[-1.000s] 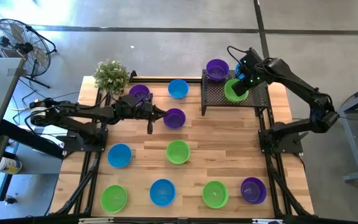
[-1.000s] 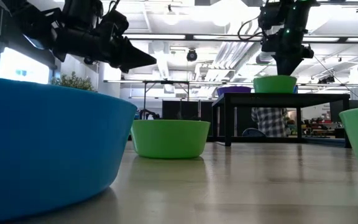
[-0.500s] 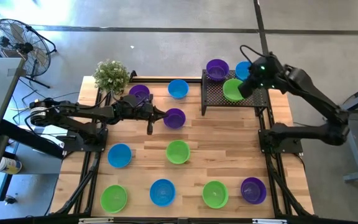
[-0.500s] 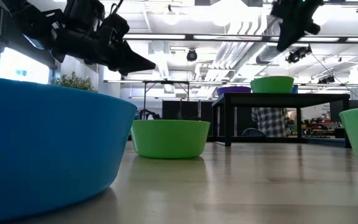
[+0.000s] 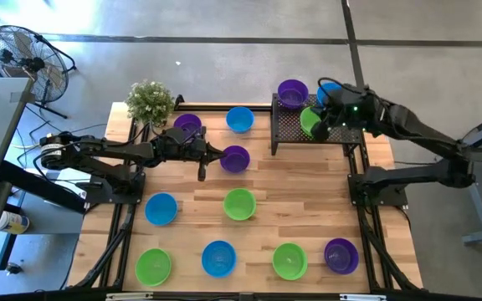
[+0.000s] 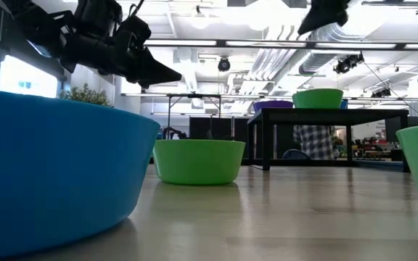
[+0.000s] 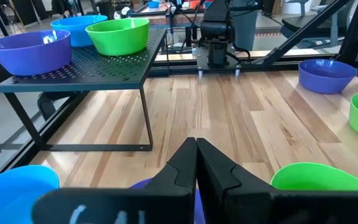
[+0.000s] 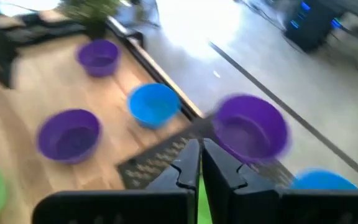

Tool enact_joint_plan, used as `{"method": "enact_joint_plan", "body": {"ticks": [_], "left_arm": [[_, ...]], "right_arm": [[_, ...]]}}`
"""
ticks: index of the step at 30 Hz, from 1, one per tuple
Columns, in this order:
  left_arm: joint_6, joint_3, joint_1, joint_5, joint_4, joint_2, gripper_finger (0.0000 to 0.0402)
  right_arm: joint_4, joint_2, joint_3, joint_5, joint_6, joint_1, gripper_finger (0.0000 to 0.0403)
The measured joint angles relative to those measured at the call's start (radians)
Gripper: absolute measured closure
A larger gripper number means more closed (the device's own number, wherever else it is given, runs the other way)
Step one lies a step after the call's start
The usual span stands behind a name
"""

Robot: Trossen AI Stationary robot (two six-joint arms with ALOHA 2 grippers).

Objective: Pick & Place Mini bowls
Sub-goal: Stack the green bowl on the other green bowl on the shelf

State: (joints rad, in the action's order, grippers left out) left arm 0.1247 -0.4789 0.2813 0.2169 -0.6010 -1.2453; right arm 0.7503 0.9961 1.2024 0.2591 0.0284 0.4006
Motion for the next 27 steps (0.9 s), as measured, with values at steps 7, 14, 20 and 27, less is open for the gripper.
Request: {"method": "enact_joint_plan", "body": {"ticks": [7, 14, 20, 27], "left_arm": [[-0.001, 0.000, 0.000, 0.000, 0.002, 0.000, 0.0401], [-0.001, 0.000, 0.000, 0.000, 0.007, 0.000, 0.0401], [-0.001, 0.000, 0.000, 0.000, 0.007, 0.000, 0.0401], [-0.074, 0.000, 0.000, 0.045, 0.022, 0.000, 0.0401]], "right_arm": [[-0.401, -0.072, -0.297, -0.121, -0.019, -0.067, 0.0399], [-0.892, -0.094, -0.591, -0.172, -0.085, -0.137, 0.0400], [-1.151, -0.094, -0.743, -0.173, -0.089, -0.173, 0.0401], [-1.286, -0.095, -0.807, -0.173, -0.090, -0.193, 0.0402]]}}
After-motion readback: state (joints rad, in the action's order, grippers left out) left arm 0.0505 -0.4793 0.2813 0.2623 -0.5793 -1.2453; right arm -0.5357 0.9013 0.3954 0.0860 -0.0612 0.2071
